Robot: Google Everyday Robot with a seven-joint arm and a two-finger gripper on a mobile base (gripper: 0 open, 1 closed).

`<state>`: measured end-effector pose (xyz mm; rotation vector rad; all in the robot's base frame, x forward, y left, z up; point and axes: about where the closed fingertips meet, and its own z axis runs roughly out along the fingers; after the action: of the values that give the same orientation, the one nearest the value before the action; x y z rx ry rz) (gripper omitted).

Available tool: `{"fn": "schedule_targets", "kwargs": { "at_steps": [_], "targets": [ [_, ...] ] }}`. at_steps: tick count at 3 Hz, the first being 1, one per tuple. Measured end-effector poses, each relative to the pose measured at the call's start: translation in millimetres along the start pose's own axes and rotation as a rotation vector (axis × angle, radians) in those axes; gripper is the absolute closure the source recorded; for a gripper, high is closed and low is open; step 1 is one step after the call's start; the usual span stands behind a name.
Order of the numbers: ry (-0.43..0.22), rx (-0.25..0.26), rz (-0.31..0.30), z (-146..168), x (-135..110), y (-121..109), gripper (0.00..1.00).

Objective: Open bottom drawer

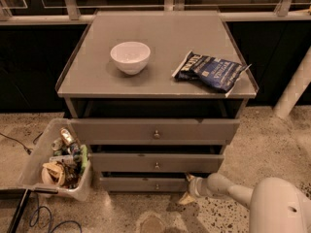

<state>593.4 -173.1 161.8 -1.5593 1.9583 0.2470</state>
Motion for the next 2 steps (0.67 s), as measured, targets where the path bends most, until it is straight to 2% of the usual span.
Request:
{"fn": "schedule_targets", "kwargs": {
  "at_steps": [2],
  "targets": [
    [0.0,0.0,0.0,0.0,0.0,0.0,0.65]
  ]
}}
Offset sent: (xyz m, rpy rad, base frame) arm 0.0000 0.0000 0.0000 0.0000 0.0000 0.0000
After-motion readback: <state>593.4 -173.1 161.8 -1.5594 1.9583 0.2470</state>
